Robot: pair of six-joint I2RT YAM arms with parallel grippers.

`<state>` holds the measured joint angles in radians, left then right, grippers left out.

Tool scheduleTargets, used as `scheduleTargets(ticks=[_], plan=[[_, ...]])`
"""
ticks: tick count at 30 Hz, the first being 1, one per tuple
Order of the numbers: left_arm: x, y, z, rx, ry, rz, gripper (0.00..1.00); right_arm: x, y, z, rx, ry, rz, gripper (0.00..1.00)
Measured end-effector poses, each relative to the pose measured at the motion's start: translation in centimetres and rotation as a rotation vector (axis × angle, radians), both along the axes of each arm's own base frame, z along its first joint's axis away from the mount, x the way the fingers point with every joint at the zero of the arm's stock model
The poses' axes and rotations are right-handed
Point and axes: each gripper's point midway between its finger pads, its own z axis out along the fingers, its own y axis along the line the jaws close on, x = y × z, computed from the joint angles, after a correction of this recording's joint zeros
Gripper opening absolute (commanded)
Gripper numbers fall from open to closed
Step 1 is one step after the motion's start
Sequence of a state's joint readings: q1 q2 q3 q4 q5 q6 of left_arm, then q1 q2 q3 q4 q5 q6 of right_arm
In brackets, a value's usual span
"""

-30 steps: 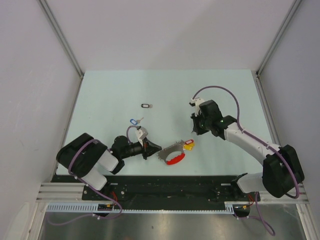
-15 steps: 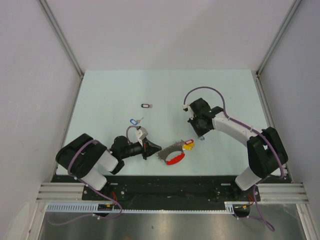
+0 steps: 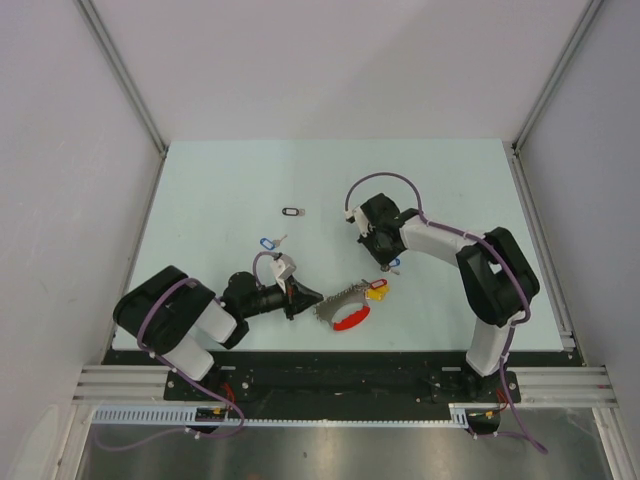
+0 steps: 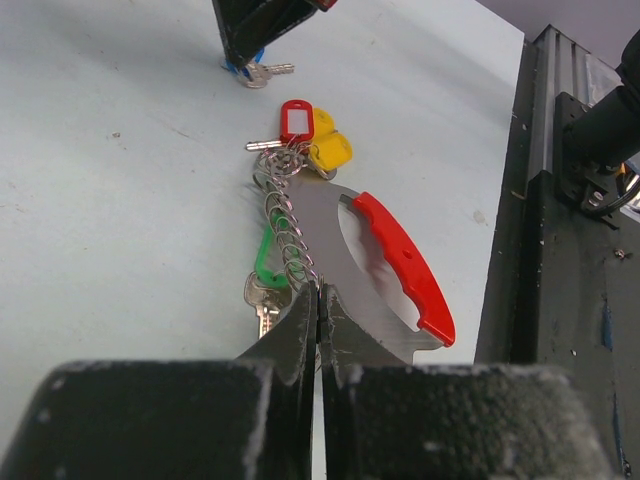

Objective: Put the keys on the keyring

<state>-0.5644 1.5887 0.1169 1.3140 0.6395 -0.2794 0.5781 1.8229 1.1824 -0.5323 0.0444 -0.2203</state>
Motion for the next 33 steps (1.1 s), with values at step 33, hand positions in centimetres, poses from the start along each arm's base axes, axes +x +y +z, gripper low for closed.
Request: scheduleTargets(ticks=[33], plan=[[-0.1,0.0,-0.4,0.008,0.013,0.0,0.0,-1.1,-0.4,2.5,0.259,-0.365,-0.14,0.33]])
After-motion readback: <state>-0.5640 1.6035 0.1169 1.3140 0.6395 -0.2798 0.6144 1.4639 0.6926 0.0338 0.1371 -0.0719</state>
